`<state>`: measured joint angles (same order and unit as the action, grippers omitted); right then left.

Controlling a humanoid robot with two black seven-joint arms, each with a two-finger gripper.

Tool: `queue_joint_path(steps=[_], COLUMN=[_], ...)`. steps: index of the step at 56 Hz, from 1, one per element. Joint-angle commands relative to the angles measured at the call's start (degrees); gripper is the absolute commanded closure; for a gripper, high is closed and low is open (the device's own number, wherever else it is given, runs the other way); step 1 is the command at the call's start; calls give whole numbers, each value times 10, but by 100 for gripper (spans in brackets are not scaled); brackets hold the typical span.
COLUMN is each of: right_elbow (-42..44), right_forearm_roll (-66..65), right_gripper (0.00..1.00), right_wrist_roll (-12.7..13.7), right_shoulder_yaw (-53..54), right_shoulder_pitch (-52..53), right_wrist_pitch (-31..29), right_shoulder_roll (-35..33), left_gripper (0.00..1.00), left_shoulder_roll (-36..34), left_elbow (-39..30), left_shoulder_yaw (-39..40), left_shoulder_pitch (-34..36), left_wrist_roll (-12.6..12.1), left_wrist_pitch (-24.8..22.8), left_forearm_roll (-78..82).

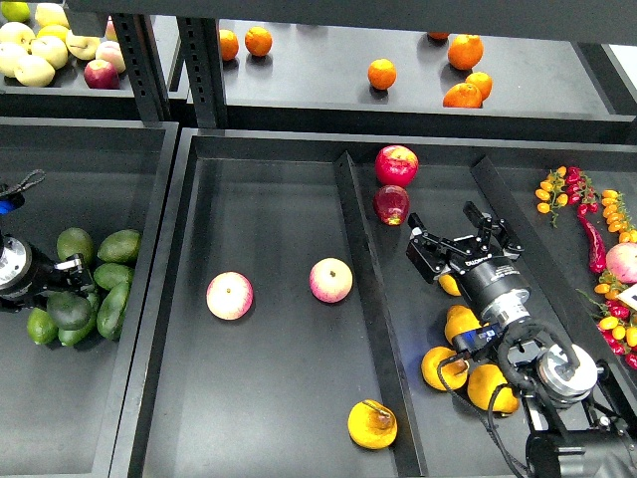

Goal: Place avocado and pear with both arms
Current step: 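Carry the avocado into the green avocado bin and release it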

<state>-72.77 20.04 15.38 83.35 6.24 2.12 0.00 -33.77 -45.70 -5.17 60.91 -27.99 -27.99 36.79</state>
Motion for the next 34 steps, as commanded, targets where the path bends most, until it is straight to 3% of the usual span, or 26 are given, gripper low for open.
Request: queue_joint_path(steps=[1, 26, 34], right_elbow=[0, -1, -1], right_forearm_roll=[0, 0, 0], right_gripper=[0, 0, 0], right_wrist_roll=[0, 0, 0], right_shoulder_yaw=[1, 1, 0], right_shoulder_pitch=[0, -1, -2], right_wrist_pitch=[0, 1, 0], right_shoulder_roll=[0, 0, 0], left_gripper=[63, 55, 44], left_shoulder_roll=[22, 64, 66], left_elbow=[32, 71, 71], left_shoulder_yaw=[0, 1, 2], left_shoulder_pitch=[-3, -14, -15], left_wrist_roll=[0, 0, 0], left_wrist_pitch=[0, 0, 0], left_forearm_roll=[3, 4, 4])
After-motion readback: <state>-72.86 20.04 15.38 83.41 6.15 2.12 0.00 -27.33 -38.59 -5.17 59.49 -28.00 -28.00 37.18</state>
